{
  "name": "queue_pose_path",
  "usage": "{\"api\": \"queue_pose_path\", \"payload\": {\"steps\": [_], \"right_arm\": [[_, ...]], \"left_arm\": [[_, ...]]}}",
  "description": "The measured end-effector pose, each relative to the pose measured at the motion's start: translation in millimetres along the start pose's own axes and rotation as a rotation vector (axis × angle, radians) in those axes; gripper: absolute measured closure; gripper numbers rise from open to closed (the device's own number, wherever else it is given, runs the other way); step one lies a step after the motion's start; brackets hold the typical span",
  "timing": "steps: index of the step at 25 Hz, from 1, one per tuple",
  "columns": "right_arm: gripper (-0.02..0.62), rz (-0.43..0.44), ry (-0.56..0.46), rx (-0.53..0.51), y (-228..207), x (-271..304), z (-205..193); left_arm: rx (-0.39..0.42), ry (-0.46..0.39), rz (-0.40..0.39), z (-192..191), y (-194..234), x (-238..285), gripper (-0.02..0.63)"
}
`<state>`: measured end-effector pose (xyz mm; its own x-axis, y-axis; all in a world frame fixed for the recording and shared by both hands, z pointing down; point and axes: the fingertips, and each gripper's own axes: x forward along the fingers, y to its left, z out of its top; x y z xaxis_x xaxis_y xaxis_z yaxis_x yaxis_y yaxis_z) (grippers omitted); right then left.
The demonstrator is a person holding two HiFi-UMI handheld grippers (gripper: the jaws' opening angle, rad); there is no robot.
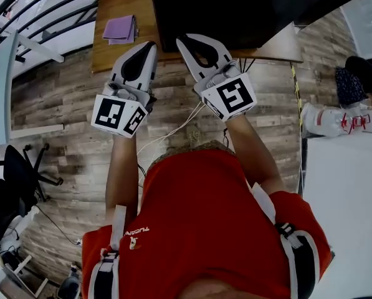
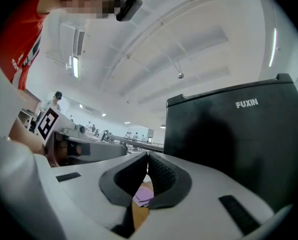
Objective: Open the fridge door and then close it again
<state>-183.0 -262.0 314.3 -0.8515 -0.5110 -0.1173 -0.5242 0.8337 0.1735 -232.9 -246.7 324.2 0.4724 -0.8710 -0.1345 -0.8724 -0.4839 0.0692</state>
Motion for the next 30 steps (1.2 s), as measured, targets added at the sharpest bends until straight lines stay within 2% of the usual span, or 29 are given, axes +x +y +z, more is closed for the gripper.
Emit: {"api": "queue_pose_path", "payload": {"steps": [11, 17, 30], "right_arm": [[0.569, 0.031, -0.018, 0.025, 44.8, -36.8, 18.8], [0.569, 0.034, -0.032, 0.012, 66.3, -52.8, 30.0], [0.57, 0.006, -0.031, -0.006, 103.3, -81.2, 43.0]], "left_arm": [[0.036, 0.015, -0.032, 6.8, -36.8, -31.0, 0.597], [0.043, -0.007, -0.042, 16.1, -52.3, -51.3, 0.597], [0.058, -0.01, -0.09, 25.6, -84.1, -85.1, 0.597]]}}
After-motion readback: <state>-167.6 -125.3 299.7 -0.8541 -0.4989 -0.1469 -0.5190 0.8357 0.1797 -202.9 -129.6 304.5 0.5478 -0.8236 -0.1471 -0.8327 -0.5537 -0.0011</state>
